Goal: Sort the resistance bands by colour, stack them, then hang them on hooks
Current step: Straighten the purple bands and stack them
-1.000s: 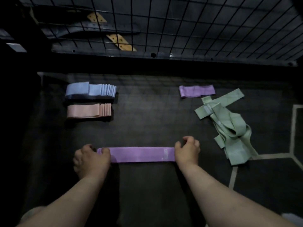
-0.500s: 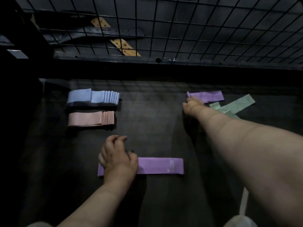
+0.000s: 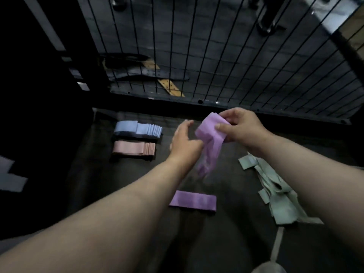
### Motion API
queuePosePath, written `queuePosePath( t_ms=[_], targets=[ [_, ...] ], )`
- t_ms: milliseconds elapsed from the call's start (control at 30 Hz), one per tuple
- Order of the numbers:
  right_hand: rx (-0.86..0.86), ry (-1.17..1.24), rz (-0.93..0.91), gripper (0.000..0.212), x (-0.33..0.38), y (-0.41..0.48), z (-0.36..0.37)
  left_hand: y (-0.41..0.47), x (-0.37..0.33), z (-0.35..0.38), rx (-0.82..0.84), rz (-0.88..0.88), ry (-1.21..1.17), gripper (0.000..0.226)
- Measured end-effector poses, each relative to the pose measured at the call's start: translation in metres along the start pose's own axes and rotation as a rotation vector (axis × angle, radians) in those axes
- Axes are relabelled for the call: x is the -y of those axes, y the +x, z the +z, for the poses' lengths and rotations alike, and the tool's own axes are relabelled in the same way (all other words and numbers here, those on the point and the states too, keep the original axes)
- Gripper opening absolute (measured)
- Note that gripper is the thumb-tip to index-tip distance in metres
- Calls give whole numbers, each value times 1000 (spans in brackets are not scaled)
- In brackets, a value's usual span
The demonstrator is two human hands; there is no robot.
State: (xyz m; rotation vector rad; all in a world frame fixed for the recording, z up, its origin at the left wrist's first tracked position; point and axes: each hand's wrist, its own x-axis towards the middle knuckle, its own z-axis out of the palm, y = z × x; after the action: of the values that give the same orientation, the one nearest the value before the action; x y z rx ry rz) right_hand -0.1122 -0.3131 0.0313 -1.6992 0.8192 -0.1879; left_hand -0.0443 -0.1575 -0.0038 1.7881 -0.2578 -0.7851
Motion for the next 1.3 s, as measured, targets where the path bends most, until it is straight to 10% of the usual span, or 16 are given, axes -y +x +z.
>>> queuePosePath(
  t_ms=[167, 367, 533, 733, 1000, 1300],
  targets=[
    [6, 162, -26, 20, 77, -61, -5, -40, -74, -28, 280, 50, -170, 39],
    [-67, 336, -57, 17, 145, -130, -9, -103, -153, -75, 406, 24, -192, 51],
    [-84, 187, -150, 16, 178, -182, -10, -157, -196, -105, 342, 108, 13, 10],
    [223, 7, -235, 56, 187, -241, 3, -195, -187, -109, 269, 85, -163, 11],
    [24, -28, -360, 44, 166, -232, 1, -192, -174, -93, 425, -48, -425, 26],
    [51, -363, -444, 85, 153, -213, -15, -181, -188, -93, 376, -46, -515, 29]
  ],
)
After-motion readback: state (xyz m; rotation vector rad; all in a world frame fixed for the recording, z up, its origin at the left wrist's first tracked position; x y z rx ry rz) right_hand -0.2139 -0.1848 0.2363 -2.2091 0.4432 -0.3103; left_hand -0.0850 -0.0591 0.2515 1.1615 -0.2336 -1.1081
